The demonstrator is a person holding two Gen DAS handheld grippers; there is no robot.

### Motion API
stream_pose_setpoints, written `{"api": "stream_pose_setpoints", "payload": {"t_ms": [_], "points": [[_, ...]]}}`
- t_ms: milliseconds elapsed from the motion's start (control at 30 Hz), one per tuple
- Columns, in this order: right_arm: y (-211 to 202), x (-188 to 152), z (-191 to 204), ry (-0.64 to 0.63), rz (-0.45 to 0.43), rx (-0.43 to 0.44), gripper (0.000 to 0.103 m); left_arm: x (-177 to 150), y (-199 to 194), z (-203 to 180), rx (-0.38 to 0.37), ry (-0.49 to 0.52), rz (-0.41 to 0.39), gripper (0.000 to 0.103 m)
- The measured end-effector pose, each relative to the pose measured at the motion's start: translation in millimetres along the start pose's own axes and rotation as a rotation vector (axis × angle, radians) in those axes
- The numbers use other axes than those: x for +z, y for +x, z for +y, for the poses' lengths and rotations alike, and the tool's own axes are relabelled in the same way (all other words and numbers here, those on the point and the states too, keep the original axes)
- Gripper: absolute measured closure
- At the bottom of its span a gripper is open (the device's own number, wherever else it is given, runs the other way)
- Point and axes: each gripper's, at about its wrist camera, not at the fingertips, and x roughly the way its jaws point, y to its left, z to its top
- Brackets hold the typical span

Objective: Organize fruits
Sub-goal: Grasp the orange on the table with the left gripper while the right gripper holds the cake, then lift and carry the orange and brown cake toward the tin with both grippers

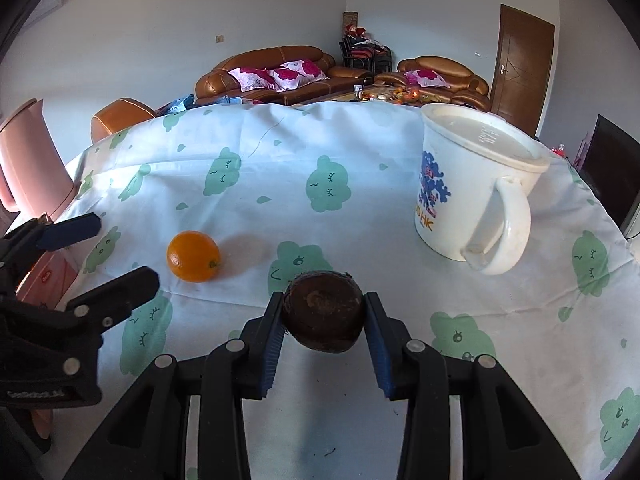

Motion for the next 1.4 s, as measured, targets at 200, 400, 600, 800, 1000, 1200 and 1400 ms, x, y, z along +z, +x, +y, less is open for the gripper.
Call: {"api": "stream_pose_setpoints", "payload": {"t_ms": [200,400,600,800,1000,1200,1400], "points": [[-6,-2,-4,0.008,-0.023,-0.023,0.062,7,25,-14,-0.028,0.026,0.038,0.022],[-8,-2,1,-0.013,-0.034,-0.003,0.062,10,42,-10,-0.096,-0.005,0.103,0.053],[-8,-3,3,-0.016,-0.037,0.016,0.062,6,35,-7,-0.126,-0.015,0.094,0.058],[-12,-3,7,-0.038,-0.063,0.03,0.062,2,22,-7,-0.102,-0.011,0.052,0.058],[-23,-4,5,-0.035,-0.115,0.034,0.062,2,11,-8,-0.067,-0.006,-0.01,0.058],[-27,-5,1,-0.022,-0.136,0.049,0.062,3,6,-4,-0.055,-0.019,-0.042,0.058],[-31,-4,4,-0.03,-0.158,0.047,0.062,2,1,-4,-0.042,-0.021,-0.073,0.058]]}}
